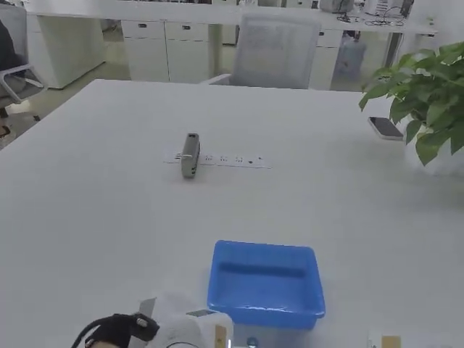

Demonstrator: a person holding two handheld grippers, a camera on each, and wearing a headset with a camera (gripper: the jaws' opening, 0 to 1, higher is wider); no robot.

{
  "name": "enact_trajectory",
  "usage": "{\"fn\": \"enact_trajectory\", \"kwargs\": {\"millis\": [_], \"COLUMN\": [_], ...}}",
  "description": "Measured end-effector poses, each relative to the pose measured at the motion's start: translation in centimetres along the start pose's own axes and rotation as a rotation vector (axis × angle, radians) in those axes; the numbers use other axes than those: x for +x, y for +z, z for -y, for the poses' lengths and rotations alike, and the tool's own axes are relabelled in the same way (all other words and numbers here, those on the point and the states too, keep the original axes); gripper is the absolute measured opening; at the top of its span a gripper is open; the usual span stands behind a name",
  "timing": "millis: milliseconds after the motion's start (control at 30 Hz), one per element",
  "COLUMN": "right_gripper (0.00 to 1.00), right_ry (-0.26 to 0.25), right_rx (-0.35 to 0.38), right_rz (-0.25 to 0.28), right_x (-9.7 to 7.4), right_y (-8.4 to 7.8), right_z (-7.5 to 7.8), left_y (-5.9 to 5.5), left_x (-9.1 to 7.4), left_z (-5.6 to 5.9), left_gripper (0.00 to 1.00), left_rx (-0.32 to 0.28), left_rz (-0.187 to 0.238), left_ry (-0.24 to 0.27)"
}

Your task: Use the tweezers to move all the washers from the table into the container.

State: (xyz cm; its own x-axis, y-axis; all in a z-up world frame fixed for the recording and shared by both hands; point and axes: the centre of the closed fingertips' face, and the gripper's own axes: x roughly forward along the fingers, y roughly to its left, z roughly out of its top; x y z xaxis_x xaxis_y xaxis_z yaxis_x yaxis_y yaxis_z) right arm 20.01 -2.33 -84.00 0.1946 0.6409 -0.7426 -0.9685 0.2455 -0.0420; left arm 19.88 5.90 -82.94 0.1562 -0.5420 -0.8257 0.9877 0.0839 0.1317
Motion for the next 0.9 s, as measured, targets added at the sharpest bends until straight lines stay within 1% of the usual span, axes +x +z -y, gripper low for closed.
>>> {"fn": "enact_trajectory", "kwargs": {"millis": [167, 267, 433, 533, 633, 667, 733, 800, 900], "right_gripper": [0.12, 0.12, 0.13, 0.11, 0.07, 0.07, 0.07, 0.06, 0.06], "right_ry": [0.021, 0.034, 0.072, 0.095, 0.119, 0.121, 0.128, 0.124, 0.100], "right_rx": [-0.020, -0.043, -0.074, -0.090, -0.117, -0.118, -0.117, -0.119, -0.113], "right_rz": [-0.001, -0.008, -0.011, -0.010, -0.017, -0.016, -0.012, -0.006, 0.015], "right_x": [0.4, 1.0, 2.2, 2.8, 3.4, 3.5, 3.5, 3.6, 3.6], "right_y": [0.4, 0.6, 1.2, 1.6, 1.6, 1.8, 1.9, 2.1, 2.8], "right_z": [-0.5, -0.9, -1.9, -2.4, -2.8, -2.8, -2.8, -2.6, -1.9], "left_y": [1.5, 2.8, 4.0, 4.4, 4.5, 4.4, 4.4, 4.5, 4.8], "left_x": [-1.8, -2.9, -4.1, -4.5, -4.7, -4.8, -4.9, -5.0, -5.4], "left_z": [0.2, 0.8, 1.8, 2.3, 2.6, 2.8, 2.7, 2.5, 1.5], "left_gripper": [0.00, 0.00, 0.00, 0.00, 0.00, 0.00, 0.00, 0.00, 0.00], "left_rx": [0.007, 0.010, 0.021, 0.023, 0.030, 0.034, 0.041, 0.042, 0.054], "left_rz": [0.043, 0.072, 0.097, 0.103, 0.101, 0.098, 0.094, 0.095, 0.089], "left_ry": [0.019, 0.029, 0.037, 0.040, 0.041, 0.041, 0.044, 0.044, 0.054]}}
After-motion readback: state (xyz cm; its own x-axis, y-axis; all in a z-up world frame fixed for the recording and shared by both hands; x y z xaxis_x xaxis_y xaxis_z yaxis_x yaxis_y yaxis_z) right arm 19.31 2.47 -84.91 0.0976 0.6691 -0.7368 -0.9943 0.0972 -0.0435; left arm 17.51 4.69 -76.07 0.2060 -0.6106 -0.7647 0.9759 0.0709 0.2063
